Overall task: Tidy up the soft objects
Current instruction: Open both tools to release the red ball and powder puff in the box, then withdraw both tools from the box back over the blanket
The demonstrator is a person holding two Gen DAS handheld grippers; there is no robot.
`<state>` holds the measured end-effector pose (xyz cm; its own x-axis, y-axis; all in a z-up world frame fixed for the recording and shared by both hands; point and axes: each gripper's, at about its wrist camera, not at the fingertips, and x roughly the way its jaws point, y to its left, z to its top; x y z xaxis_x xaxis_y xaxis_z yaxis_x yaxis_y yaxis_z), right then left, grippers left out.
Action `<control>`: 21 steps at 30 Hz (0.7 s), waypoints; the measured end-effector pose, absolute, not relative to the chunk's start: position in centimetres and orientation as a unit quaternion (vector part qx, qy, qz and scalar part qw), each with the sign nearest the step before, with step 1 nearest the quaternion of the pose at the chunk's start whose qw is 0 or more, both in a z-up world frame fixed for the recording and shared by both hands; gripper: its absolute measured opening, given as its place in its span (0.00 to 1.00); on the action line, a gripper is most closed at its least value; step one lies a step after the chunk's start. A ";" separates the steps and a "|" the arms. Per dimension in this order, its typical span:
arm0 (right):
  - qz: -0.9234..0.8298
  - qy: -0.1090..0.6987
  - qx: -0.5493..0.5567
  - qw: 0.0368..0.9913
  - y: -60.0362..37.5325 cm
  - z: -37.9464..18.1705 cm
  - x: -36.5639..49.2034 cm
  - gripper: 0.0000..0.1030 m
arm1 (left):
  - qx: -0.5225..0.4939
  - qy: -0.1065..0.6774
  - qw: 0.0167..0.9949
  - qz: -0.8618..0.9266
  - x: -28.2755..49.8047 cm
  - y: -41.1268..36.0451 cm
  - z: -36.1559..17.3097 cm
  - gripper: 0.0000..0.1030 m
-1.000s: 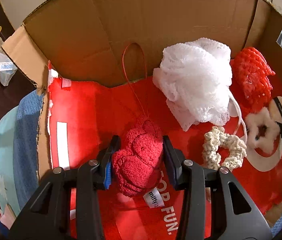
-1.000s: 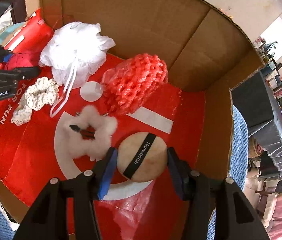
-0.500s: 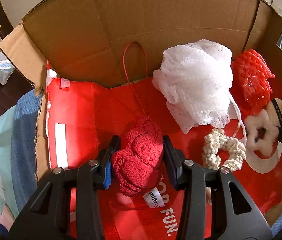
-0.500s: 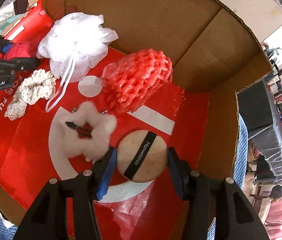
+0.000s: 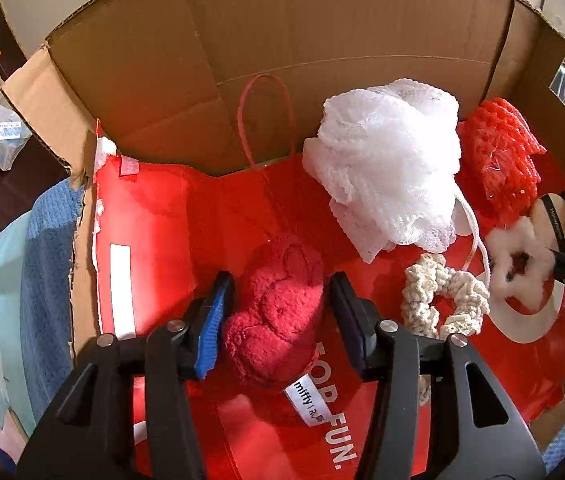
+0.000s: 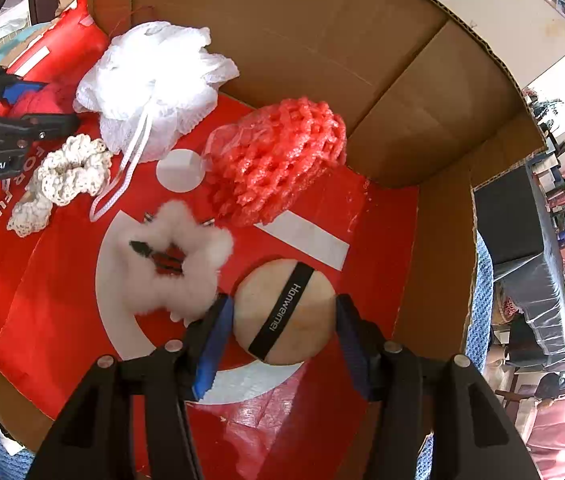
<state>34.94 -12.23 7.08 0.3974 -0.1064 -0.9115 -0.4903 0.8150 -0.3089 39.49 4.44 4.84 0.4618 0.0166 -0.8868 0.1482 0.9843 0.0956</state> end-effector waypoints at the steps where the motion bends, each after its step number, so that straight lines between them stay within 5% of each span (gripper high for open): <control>1: 0.122 0.535 -0.280 0.788 -12.2 7.0 34.9 0.54 | 0.080 0.516 0.852 -0.039 39.4 4.4 4.9 0.49; 10: 0.118 0.534 -0.283 0.788 -12.0 6.9 34.6 0.60 | 0.079 0.513 0.854 -0.039 38.7 4.1 5.6 0.51; 21: 0.125 0.515 -0.267 0.805 -12.2 9.2 32.7 0.66 | 0.068 0.474 0.877 -0.052 35.0 3.8 9.1 0.66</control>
<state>32.65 -12.20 9.24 0.4375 -0.0731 -0.8962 -0.4770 0.8260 -0.3003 34.96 3.78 9.13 0.5458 -0.0278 -0.8374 0.1558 0.9854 0.0688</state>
